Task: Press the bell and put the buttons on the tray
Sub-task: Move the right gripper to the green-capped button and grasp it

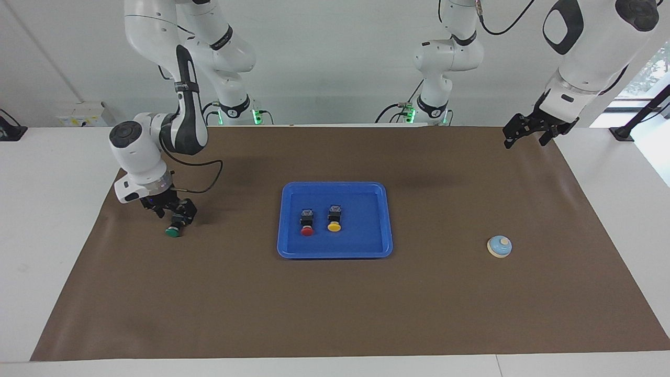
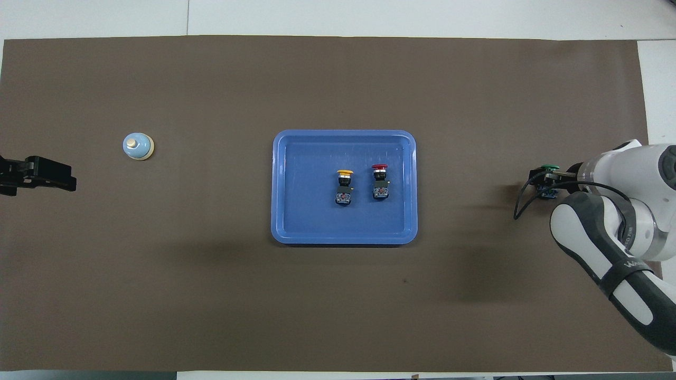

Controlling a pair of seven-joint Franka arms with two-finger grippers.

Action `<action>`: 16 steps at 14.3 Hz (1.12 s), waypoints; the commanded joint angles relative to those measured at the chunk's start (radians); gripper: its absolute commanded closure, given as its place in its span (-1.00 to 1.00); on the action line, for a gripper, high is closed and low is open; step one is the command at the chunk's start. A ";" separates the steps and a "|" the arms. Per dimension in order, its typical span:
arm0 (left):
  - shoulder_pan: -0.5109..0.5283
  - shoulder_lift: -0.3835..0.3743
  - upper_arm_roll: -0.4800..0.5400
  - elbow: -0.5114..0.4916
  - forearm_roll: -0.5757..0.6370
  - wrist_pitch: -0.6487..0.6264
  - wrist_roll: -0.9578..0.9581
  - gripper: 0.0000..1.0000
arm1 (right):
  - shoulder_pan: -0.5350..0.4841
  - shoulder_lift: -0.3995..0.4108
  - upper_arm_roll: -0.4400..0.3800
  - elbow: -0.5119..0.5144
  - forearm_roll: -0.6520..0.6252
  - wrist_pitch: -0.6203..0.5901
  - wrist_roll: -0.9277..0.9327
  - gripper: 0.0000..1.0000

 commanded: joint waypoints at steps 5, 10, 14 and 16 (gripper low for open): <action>-0.001 -0.003 0.007 0.005 -0.014 0.007 0.015 -1.00 | -0.034 0.000 0.015 -0.031 -0.004 0.026 -0.055 0.54; -0.001 -0.003 0.007 0.005 -0.014 0.007 0.015 -1.00 | -0.028 0.000 0.016 -0.027 -0.004 0.023 -0.067 1.00; -0.001 -0.003 0.007 0.005 -0.014 0.007 0.015 -1.00 | 0.013 -0.005 0.016 0.030 -0.004 -0.050 -0.058 1.00; -0.001 -0.003 0.007 0.005 -0.014 0.007 0.015 -1.00 | 0.056 -0.006 0.018 0.097 -0.003 -0.142 -0.028 1.00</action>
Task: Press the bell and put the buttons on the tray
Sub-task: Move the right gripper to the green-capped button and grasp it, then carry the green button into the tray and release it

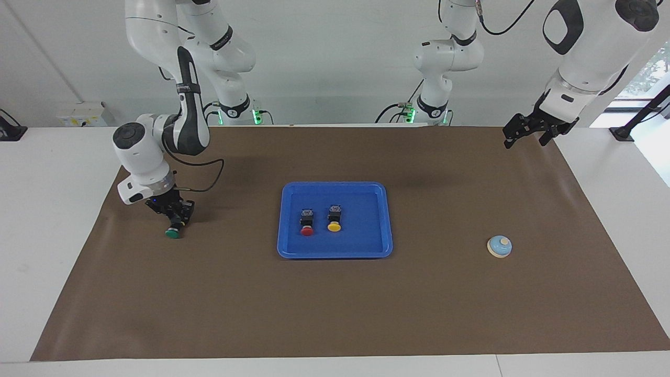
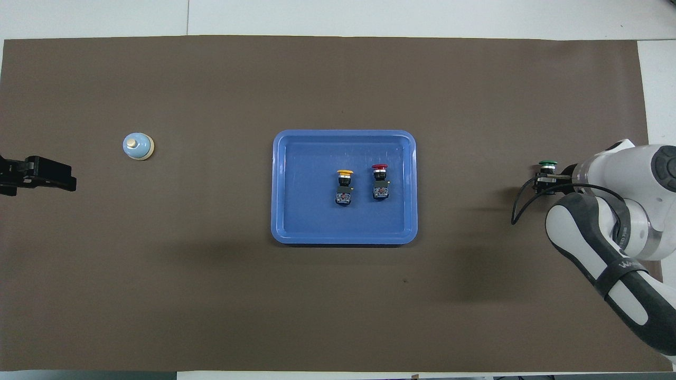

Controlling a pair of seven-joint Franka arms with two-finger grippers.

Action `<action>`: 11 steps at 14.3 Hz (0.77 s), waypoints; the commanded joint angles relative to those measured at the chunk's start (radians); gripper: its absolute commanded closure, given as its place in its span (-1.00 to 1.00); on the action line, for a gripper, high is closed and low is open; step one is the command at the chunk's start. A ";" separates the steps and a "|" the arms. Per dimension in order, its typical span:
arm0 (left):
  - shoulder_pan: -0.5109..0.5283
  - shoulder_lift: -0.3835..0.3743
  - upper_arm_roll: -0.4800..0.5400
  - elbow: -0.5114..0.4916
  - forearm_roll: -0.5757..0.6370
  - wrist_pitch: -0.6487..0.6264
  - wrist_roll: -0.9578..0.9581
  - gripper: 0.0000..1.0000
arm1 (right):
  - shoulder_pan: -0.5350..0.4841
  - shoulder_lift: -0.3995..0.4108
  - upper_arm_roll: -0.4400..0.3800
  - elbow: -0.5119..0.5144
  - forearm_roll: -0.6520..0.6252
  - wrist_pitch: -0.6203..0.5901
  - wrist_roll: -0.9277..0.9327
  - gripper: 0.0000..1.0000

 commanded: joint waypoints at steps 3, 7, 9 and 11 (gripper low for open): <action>-0.001 -0.003 0.006 0.005 -0.014 0.007 0.015 -1.00 | 0.128 -0.002 0.007 0.173 -0.003 -0.206 0.130 1.00; -0.001 -0.003 0.007 0.005 -0.014 0.007 0.015 -1.00 | 0.316 0.025 0.007 0.302 0.002 -0.292 0.382 1.00; -0.001 -0.003 0.006 0.005 -0.014 0.007 0.015 -1.00 | 0.399 0.034 0.007 0.350 0.014 -0.323 0.469 1.00; -0.001 -0.003 0.007 0.005 -0.014 0.007 0.015 -1.00 | 0.479 0.039 0.010 0.377 0.017 -0.325 0.543 1.00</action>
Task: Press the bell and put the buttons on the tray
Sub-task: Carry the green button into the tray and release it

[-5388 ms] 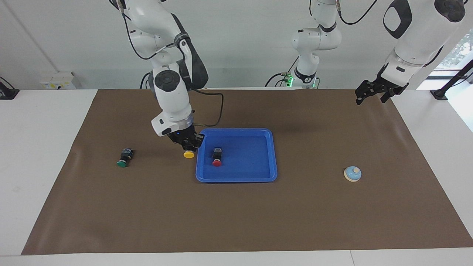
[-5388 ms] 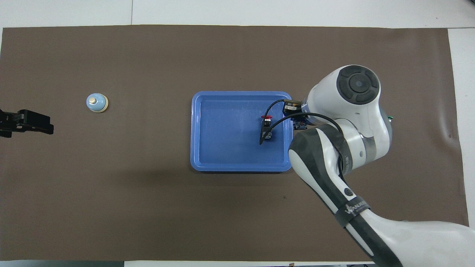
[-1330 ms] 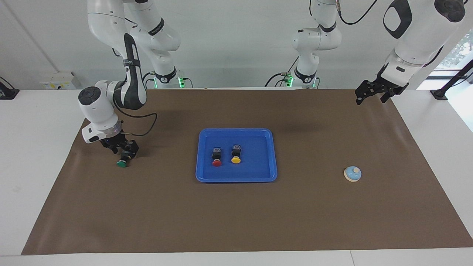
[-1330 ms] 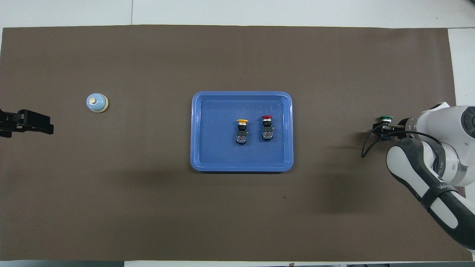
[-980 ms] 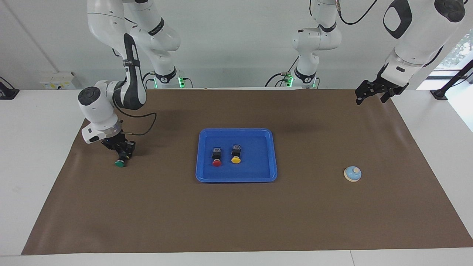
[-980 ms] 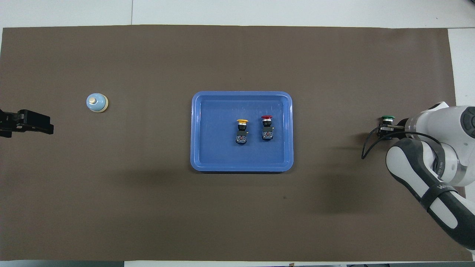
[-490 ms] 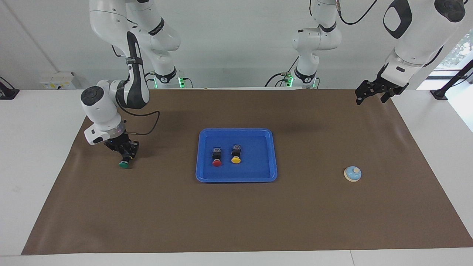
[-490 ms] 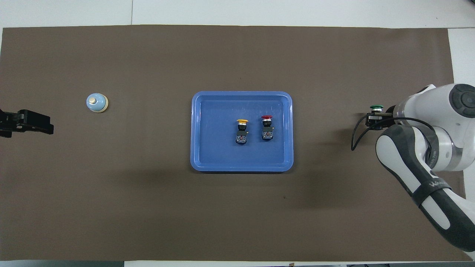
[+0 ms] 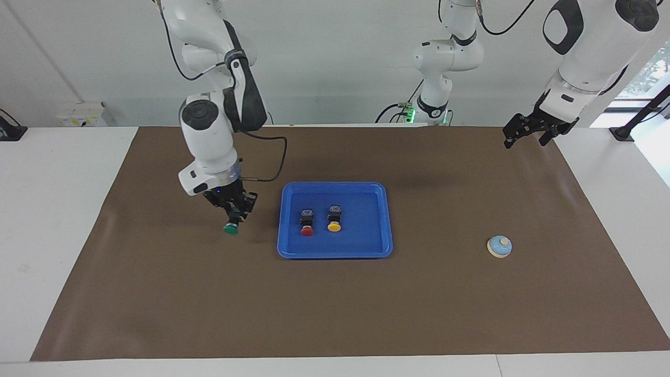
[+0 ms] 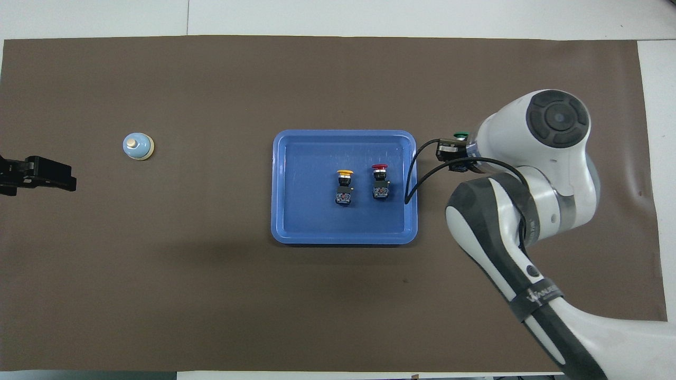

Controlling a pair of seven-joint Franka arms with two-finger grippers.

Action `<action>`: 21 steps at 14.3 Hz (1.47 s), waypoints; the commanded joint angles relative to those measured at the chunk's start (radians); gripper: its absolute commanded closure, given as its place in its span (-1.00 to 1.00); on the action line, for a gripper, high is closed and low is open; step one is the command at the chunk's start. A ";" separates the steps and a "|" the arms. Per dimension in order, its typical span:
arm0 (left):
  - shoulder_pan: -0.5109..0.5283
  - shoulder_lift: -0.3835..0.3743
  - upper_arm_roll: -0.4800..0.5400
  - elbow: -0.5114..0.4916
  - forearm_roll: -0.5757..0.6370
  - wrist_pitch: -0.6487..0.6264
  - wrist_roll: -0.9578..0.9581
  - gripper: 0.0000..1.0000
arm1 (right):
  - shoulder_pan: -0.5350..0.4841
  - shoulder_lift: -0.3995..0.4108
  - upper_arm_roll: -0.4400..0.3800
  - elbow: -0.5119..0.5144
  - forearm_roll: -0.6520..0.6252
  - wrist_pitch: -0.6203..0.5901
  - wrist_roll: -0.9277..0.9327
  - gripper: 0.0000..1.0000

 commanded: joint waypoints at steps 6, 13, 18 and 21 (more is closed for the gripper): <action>-0.001 -0.003 0.007 0.005 -0.014 0.007 0.015 -1.00 | 0.262 0.114 -0.002 0.136 0.111 0.019 0.140 1.00; -0.001 -0.003 0.007 0.005 -0.014 0.007 0.015 -1.00 | 0.375 0.309 -0.002 0.228 0.080 0.150 0.223 1.00; -0.001 -0.003 0.007 0.005 -0.014 0.007 0.015 -1.00 | 0.381 0.294 -0.002 0.111 0.074 0.261 0.221 1.00; -0.001 -0.003 0.007 0.005 -0.014 0.007 0.015 -1.00 | 0.378 0.293 -0.003 0.114 0.076 0.246 0.226 -0.99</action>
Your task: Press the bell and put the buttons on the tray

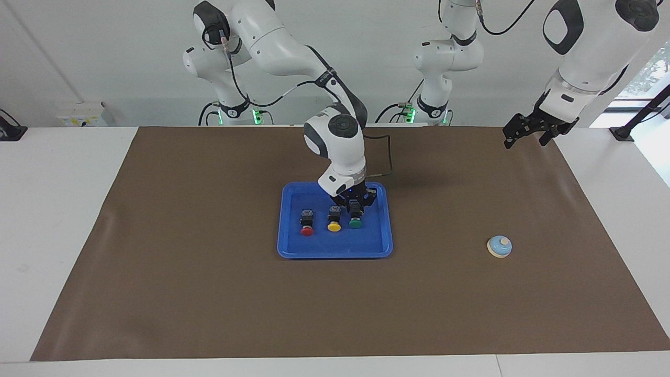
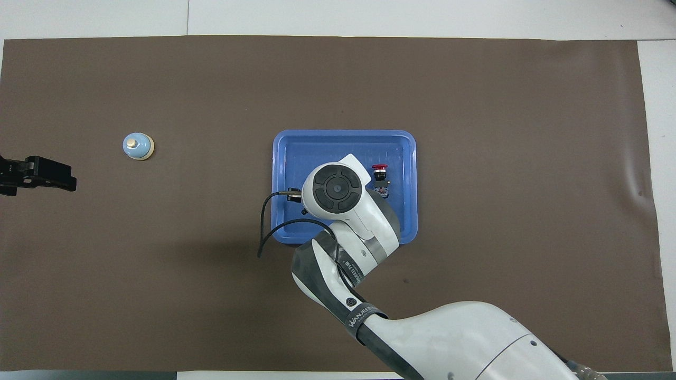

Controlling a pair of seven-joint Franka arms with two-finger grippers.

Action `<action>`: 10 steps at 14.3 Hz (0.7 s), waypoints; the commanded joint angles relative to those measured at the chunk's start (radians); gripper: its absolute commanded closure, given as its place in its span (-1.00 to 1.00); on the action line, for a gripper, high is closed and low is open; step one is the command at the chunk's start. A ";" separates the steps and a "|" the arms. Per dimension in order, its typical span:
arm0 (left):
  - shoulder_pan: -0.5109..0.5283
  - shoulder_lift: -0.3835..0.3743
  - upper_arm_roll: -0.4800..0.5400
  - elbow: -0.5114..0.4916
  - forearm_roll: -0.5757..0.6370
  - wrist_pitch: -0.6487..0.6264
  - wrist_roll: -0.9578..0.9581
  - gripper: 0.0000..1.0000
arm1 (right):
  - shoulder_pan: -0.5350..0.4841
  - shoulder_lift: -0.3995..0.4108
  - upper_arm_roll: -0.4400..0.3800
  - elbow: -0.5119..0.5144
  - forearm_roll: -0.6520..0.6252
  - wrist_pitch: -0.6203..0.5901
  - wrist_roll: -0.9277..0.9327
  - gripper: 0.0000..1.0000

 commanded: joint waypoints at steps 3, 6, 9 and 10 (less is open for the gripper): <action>-0.001 -0.003 0.007 0.005 -0.014 0.007 0.015 -1.00 | -0.020 -0.031 -0.005 0.029 -0.009 -0.083 0.061 -1.00; -0.001 -0.003 0.006 0.005 -0.014 0.007 0.015 -1.00 | -0.080 -0.086 -0.006 0.049 0.004 -0.160 0.059 -1.00; -0.001 -0.003 0.007 0.005 -0.014 0.007 0.015 -1.00 | -0.162 -0.173 -0.005 0.046 0.004 -0.230 0.049 -1.00; -0.001 -0.003 0.007 0.005 -0.014 0.007 0.015 -1.00 | -0.195 -0.207 -0.005 0.046 0.004 -0.265 0.036 -1.00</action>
